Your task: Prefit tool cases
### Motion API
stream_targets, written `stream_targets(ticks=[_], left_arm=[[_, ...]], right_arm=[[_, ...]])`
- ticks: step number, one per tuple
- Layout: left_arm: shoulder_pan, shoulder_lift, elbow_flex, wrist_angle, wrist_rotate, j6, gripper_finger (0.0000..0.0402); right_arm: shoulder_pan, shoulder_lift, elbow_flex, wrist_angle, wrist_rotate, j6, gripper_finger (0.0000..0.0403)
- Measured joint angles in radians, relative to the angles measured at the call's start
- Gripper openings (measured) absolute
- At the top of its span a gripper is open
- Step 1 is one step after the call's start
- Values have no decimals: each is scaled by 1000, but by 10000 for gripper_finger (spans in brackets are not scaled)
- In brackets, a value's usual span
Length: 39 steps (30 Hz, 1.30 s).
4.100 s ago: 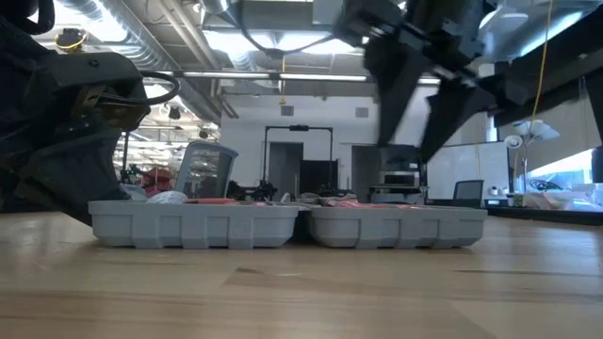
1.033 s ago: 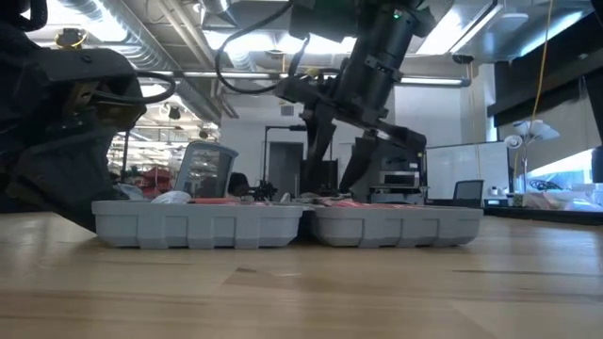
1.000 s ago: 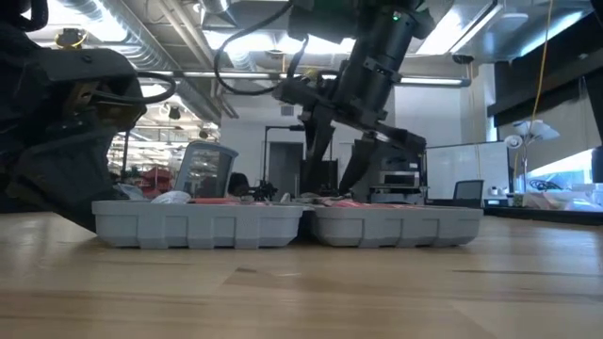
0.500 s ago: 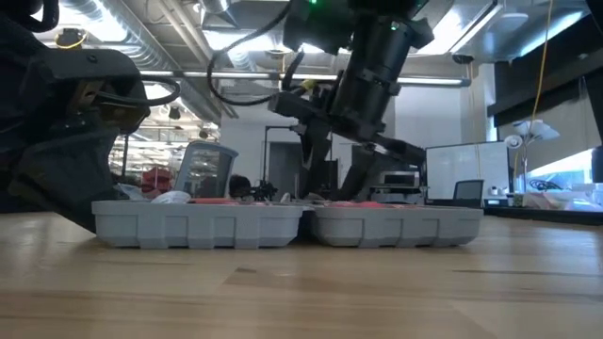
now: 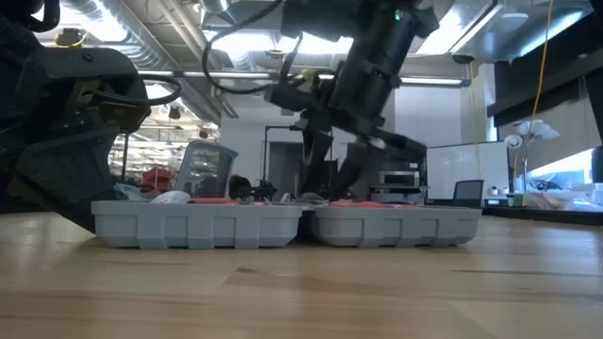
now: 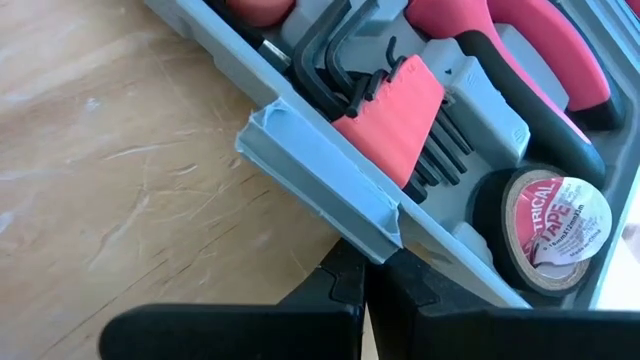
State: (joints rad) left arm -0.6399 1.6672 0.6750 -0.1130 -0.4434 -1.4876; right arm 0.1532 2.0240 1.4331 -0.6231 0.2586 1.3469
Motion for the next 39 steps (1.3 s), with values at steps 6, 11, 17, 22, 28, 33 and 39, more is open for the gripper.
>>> stream_targets(ticks=[6, 11, 17, 22, 28, 33, 39], left_arm=[[0, 1, 0, 1, 1, 3, 0], [0, 1, 0, 2, 1, 3, 0], [-2, 1, 0, 4, 1, 2, 0], [-3, 1, 0, 5, 2, 1, 0], [-2, 1, 0, 7, 5, -7, 0], [-2, 1, -1, 7, 6, -22, 0], [-2, 2, -1, 7, -5, -29, 0]], right_arm=[[-11, -8, 110, -165, 23, -170, 15], [-30, -8, 126, -132, 36, -188, 2], [-38, 30, 122, -107, 25, -193, 0], [-35, 79, 90, -77, -9, -184, 0], [-25, 99, 77, -58, 14, -178, 0], [-17, 41, 75, -85, -7, -216, 0], [35, -24, 84, -167, -29, -241, 0]])
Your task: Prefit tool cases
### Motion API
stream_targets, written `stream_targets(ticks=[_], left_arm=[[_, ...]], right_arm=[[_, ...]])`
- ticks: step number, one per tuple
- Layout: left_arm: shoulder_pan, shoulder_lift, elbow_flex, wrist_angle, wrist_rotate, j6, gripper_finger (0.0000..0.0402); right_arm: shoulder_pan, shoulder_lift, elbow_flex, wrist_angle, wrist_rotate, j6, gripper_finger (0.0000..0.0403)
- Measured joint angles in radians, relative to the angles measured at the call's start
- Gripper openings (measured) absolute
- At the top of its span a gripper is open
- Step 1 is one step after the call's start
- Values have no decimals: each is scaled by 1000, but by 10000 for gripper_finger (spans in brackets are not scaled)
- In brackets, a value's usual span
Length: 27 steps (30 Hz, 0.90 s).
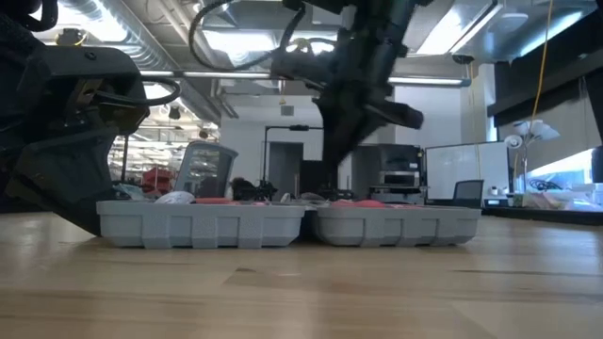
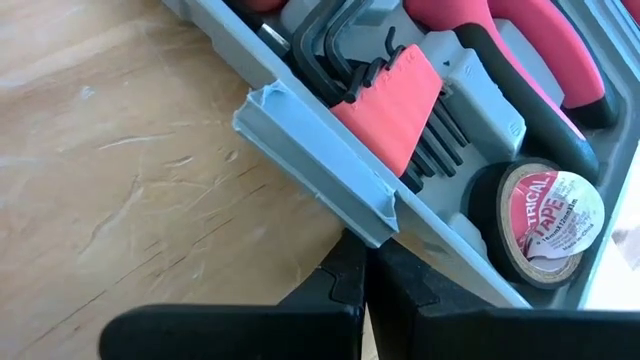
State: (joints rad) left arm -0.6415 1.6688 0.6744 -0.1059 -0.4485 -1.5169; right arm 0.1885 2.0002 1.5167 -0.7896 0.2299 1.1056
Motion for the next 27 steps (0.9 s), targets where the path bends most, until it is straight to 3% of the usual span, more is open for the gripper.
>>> stream_targets(ticks=[14, 21, 27], left_arm=[[0, 0, 0, 6, -10, 6, 0], [0, 0, -1, 8, -15, 14, 0], [-1, 0, 0, 12, -17, 45, 0]], right_arm=[[75, 58, -74, 112, -75, 121, 0], [66, 18, -90, 59, -89, 91, 0], [40, -70, -89, 47, 16, 91, 0]])
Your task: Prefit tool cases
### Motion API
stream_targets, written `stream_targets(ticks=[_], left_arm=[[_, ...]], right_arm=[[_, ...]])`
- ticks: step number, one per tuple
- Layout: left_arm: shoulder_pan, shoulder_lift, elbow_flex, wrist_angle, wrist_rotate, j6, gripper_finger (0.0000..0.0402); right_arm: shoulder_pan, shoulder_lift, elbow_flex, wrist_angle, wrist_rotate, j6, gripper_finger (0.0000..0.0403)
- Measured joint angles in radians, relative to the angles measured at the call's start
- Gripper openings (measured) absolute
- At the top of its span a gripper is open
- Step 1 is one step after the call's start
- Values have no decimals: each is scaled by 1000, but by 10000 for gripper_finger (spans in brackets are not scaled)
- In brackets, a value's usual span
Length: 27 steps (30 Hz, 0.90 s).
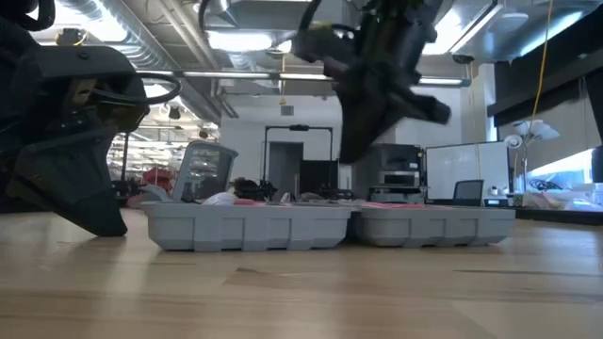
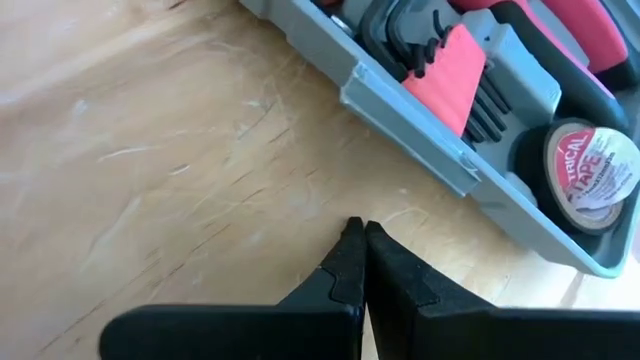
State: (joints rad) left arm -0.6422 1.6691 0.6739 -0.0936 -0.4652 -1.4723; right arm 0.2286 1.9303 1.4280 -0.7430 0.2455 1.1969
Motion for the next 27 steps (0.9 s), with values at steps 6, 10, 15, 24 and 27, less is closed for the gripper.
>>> stream_targets(ticks=[6, 10, 15, 24, 27], left_arm=[[0, 0, 0, 3, 7, 15, 0], [-1, 0, 0, 2, 10, 12, 0], [-1, 0, 0, 2, 13, -5, 0], [1, 0, 2, -8, 16, -12, 0], [2, -1, 2, -15, 18, -12, 0]], right_arm=[[-81, 18, -3, 74, 29, -52, 0], [-129, 42, -1, 141, 26, -82, 0], [-145, 83, -1, 146, -18, -99, 0], [-131, 153, 3, 155, -73, -104, 0], [-139, 137, 6, 159, -74, -106, 0]])
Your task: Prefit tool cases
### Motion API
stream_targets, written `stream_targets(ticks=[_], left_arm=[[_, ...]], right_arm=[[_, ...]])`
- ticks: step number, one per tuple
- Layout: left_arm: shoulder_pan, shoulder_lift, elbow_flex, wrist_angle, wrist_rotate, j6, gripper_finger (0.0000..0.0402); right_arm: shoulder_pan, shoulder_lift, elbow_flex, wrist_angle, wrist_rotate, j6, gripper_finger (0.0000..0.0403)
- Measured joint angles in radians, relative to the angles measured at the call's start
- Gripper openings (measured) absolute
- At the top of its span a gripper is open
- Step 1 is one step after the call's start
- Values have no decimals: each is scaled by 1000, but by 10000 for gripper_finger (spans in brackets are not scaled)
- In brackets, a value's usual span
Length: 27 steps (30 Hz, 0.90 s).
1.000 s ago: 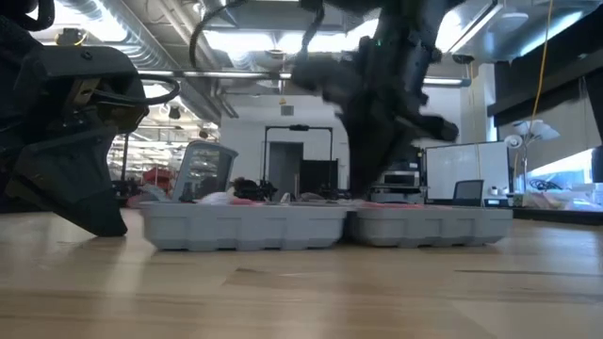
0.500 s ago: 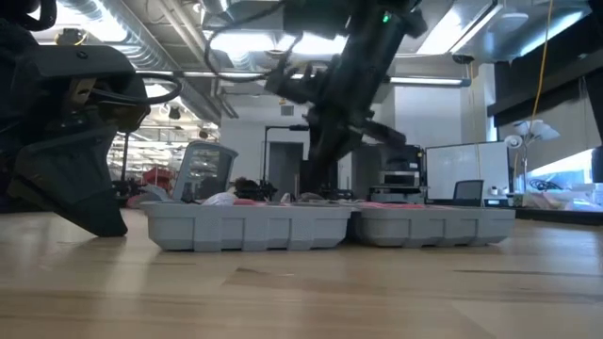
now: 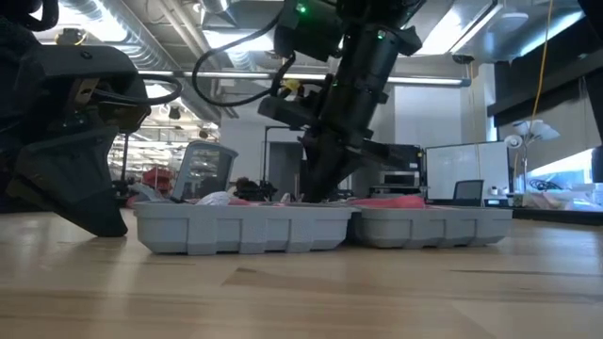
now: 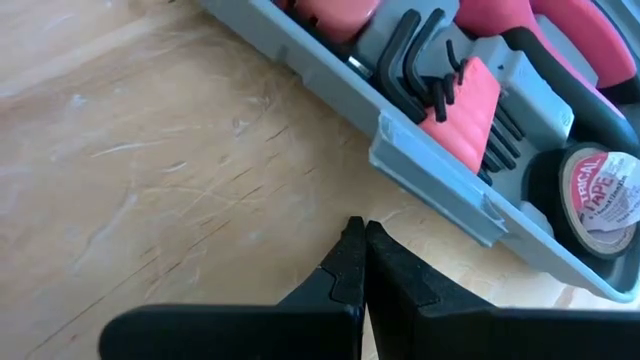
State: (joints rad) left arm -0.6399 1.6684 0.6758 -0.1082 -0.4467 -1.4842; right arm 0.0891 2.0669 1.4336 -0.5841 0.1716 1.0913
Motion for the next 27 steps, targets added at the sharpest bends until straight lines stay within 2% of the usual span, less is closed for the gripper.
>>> stream_targets(ticks=[8, 18, 27], left_arm=[[0, 0, 0, -8, -5, 0, 0], [0, 0, 0, -13, -8, 4, 0], [20, 0, -1, -13, -20, 3, 0]], right_arm=[[13, -95, 1, -54, 1, -49, 0], [106, -92, -50, -97, -15, 11, 0], [113, -75, -138, -3, -56, 36, 0]])
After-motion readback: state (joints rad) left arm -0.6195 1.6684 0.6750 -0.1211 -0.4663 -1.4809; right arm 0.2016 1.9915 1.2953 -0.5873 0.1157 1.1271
